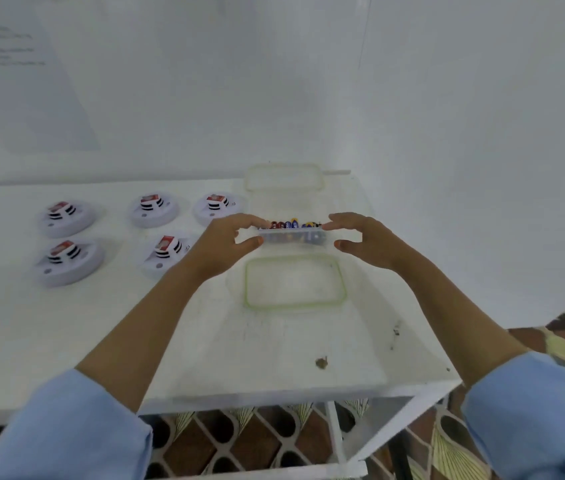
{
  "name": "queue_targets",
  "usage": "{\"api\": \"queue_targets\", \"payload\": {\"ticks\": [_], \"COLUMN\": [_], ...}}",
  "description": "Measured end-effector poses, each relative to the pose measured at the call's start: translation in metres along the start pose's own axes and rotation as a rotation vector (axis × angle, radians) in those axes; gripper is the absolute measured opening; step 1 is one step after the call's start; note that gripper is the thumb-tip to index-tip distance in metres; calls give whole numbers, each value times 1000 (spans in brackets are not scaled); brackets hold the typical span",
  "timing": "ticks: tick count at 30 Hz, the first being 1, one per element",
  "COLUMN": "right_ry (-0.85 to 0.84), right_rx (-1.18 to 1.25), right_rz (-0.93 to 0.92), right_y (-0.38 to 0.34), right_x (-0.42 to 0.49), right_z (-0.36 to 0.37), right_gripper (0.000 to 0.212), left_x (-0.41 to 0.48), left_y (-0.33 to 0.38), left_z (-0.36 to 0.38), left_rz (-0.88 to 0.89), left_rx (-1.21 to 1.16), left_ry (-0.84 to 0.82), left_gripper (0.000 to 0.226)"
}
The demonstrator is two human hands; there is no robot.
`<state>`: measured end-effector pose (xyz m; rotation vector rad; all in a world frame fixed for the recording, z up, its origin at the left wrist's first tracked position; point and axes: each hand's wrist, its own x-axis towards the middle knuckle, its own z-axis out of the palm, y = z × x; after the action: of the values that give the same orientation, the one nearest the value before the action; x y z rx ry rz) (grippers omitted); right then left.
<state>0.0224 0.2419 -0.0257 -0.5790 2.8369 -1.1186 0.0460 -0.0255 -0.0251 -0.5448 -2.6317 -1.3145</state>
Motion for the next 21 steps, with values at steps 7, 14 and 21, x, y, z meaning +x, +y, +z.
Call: {"api": "queue_targets", "payload": {"ticks": [7, 14, 21], "right_ry": [-17, -113, -94], "right_rx": [-28, -157, -290], "right_rz": [84, 148, 10], "right_y": [15, 22, 26], "right_x": [-45, -57, -60], "right_z": [14, 23, 22], "right_gripper": [45, 60, 37], "left_x": [-45, -56, -61], "left_y": [7, -24, -33], "left_z": [4, 8, 12], "left_rz": [-42, -135, -94], "left_rx": [110, 369, 303], "left_ry": [-46, -209, -153], "left_gripper": [27, 52, 30]}}
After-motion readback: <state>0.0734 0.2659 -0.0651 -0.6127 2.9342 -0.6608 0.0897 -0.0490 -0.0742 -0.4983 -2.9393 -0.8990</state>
